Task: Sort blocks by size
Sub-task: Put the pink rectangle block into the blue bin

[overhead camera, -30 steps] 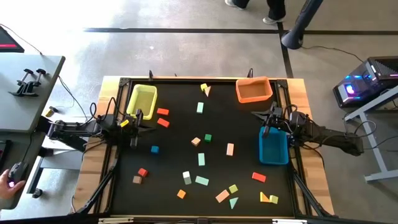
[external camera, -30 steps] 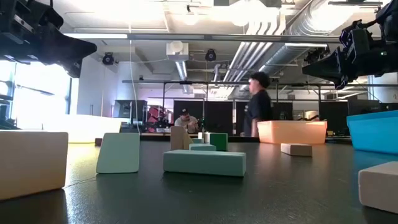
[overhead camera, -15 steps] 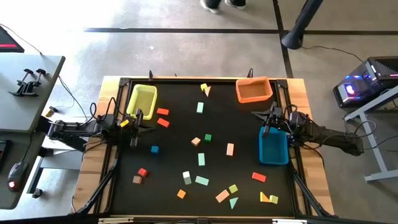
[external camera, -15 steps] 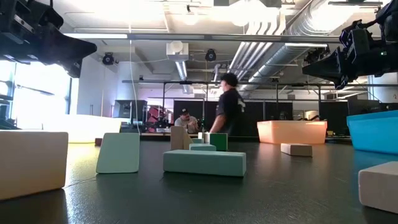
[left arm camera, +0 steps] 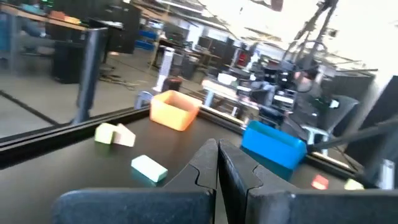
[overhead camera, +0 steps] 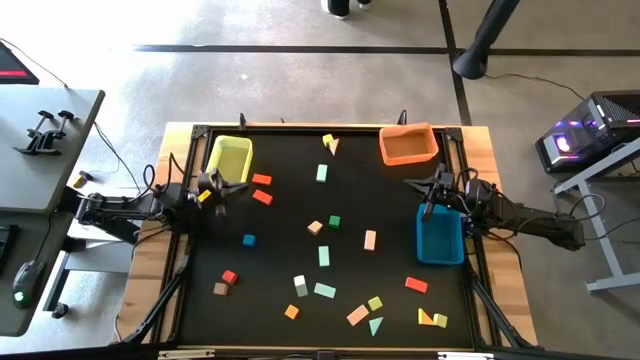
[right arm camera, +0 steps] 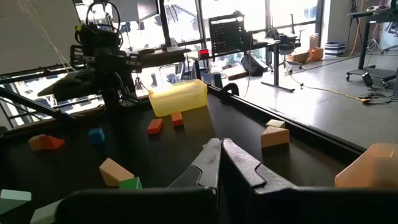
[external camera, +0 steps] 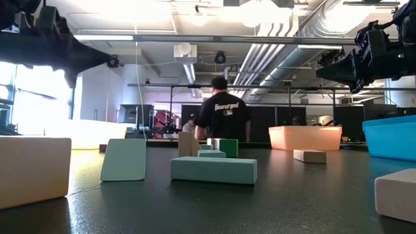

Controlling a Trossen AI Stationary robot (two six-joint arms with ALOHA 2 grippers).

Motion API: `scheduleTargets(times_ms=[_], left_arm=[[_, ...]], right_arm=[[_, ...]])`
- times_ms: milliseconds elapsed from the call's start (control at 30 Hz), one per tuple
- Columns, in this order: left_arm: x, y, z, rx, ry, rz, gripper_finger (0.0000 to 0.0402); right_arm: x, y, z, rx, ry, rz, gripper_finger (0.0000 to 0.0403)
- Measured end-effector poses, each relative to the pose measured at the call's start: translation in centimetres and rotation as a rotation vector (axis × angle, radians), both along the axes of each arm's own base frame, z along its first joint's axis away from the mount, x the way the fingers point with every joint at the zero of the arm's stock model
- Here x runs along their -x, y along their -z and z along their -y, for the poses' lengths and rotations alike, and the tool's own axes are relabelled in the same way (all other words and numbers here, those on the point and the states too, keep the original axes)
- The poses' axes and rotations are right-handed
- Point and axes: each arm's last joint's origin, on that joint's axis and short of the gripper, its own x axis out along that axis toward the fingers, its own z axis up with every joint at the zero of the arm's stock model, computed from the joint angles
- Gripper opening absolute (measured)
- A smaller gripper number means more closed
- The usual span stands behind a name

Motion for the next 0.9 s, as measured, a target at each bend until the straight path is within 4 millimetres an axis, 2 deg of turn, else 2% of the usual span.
scheduleTargets(times_ms=[167, 367, 467, 533, 633, 733, 900], left_arm=[[0.0, 0.0, 0.0, 0.001, 0.001, 0.000, 0.0000], [0.0, 0.0, 0.0, 0.001, 0.001, 0.000, 0.0000], [0.0, 0.0, 0.0, 0.001, 0.001, 0.000, 0.0000], [0.0, 0.0, 0.0, 0.001, 0.002, -0.001, 0.0000], [0.0, 0.0, 0.0, 0.001, -0.006, -0.001, 0.0000], [0.0, 0.0, 0.0, 0.001, -0.012, 0.000, 0.0000], [0.0, -0.2, 0.0, -0.002, 0.010, 0.022, 0.0000]], right_arm=[[0.0, -0.2, 0.0, -0.020, -0.001, 0.033, 0.0003], [0.4, -3.0, -0.2, -0.420, -0.101, 0.495, 0.0003], [0.9, -4.7, -0.5, -0.425, -0.204, 0.657, 0.0003], [1.3, -6.2, -0.8, -0.377, -0.253, 0.684, 0.0003], [1.5, -9.1, -1.2, -0.346, -0.270, 0.630, 0.0003], [0.9, -11.7, -1.5, -0.351, -0.229, 0.470, 0.0003], [-1.9, -14.5, -1.9, -0.402, -0.205, 0.179, 0.0003]])
